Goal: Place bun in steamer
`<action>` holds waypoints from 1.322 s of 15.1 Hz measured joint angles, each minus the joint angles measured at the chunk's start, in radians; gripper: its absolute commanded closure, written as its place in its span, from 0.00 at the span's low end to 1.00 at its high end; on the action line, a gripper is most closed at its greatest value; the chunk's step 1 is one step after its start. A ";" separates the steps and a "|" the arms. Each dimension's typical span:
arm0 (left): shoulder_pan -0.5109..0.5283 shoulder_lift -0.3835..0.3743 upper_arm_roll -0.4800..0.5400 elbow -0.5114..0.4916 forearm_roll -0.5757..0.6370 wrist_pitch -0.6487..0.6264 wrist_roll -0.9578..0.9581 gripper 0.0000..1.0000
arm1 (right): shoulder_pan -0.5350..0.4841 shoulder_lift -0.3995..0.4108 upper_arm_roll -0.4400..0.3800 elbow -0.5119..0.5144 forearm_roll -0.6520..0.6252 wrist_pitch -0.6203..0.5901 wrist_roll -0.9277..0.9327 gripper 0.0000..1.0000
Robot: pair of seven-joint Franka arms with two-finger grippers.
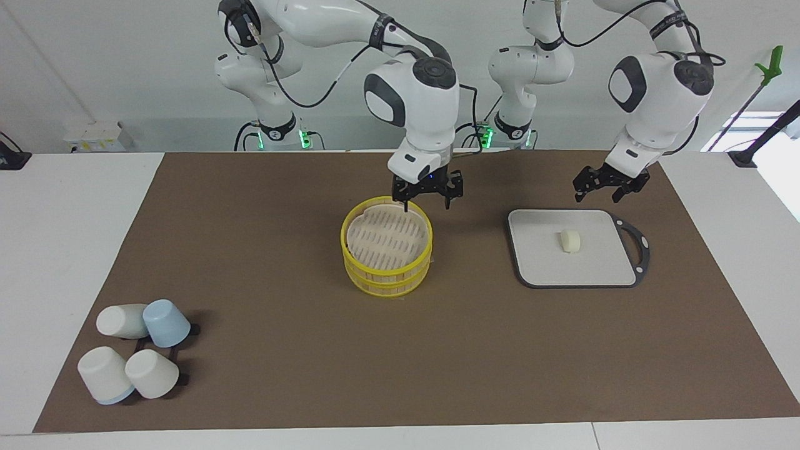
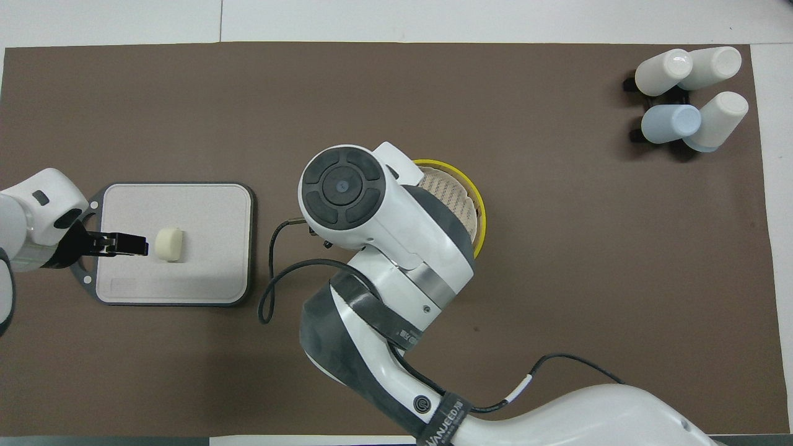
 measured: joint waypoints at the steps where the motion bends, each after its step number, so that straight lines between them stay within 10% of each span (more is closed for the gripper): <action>1: 0.000 0.010 -0.002 -0.042 0.000 0.057 0.000 0.00 | 0.006 0.009 0.000 -0.033 -0.007 0.047 0.000 0.00; 5: -0.019 0.067 -0.007 -0.183 0.000 0.298 0.002 0.00 | 0.004 -0.010 -0.002 -0.147 -0.011 0.134 0.000 0.03; 8: -0.028 0.119 -0.008 -0.192 0.000 0.368 0.002 0.00 | 0.003 -0.035 -0.002 -0.179 -0.011 0.152 0.000 0.59; 10: -0.028 0.134 -0.008 -0.192 0.000 0.389 0.002 0.02 | 0.003 -0.043 -0.002 -0.191 -0.011 0.155 0.000 0.72; 13: -0.029 0.141 -0.008 -0.192 0.000 0.407 0.003 0.56 | 0.001 -0.043 -0.002 -0.201 -0.011 0.158 0.000 0.85; 15: -0.029 0.143 -0.008 -0.193 0.000 0.411 0.003 0.73 | -0.002 -0.043 -0.002 -0.204 -0.011 0.162 0.000 1.00; 20: -0.030 0.144 -0.008 -0.187 0.000 0.414 0.003 0.76 | -0.037 -0.048 -0.005 -0.143 -0.017 0.085 -0.081 1.00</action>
